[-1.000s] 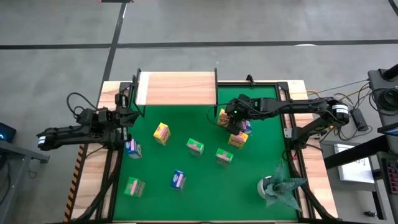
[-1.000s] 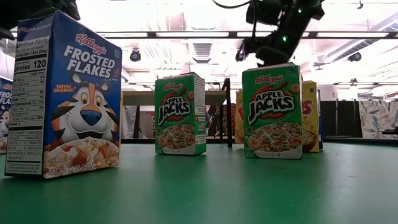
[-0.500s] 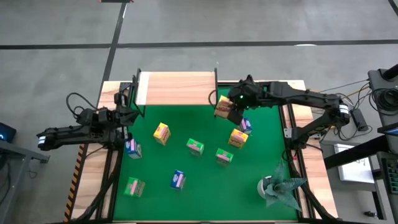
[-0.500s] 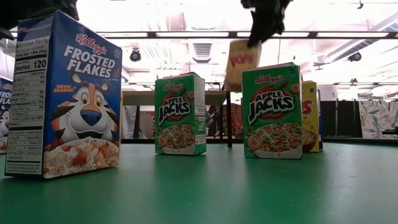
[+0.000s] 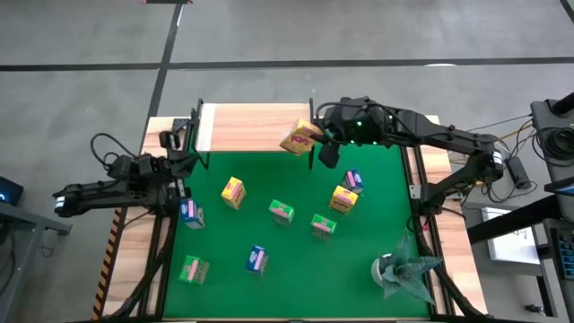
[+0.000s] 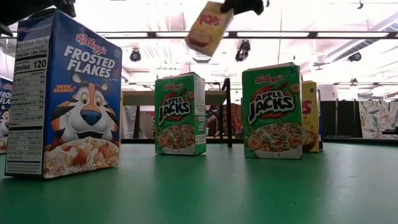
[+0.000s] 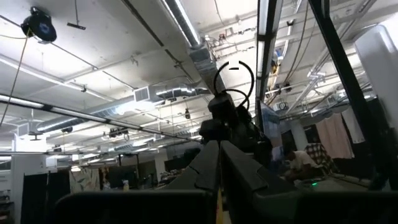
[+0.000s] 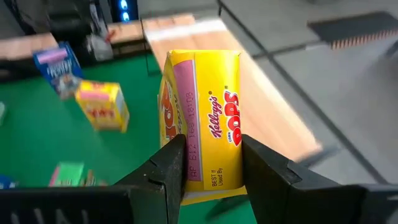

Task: Stack cereal on shelf
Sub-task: Put the top yellow cereal box on the shelf

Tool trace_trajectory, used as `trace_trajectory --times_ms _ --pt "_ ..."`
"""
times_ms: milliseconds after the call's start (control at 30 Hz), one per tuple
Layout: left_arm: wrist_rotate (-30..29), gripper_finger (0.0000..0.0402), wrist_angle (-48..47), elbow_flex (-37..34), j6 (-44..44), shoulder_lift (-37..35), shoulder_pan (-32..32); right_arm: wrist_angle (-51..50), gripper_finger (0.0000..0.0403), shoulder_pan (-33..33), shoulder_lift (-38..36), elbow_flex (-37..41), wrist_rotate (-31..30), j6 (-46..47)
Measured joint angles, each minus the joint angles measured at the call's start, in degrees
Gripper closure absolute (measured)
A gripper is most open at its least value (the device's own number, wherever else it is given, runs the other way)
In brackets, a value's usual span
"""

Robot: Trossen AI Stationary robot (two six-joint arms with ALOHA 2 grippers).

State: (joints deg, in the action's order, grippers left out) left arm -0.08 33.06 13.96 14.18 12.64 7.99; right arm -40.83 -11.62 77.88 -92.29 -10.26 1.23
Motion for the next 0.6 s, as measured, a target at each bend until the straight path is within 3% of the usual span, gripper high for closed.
trace_trajectory --times_ms 300,600 --pt "0.0 0.0402 -0.4 0.0 0.1 0.0 0.0 4.2 0.0273 -1.9 10.0 -7.0 -0.2 -9.3" --pt "0.0 0.0402 -0.6 0.0 0.2 0.0 0.0 1.1 0.0273 -4.9 24.1 -22.4 -0.2 -17.5"
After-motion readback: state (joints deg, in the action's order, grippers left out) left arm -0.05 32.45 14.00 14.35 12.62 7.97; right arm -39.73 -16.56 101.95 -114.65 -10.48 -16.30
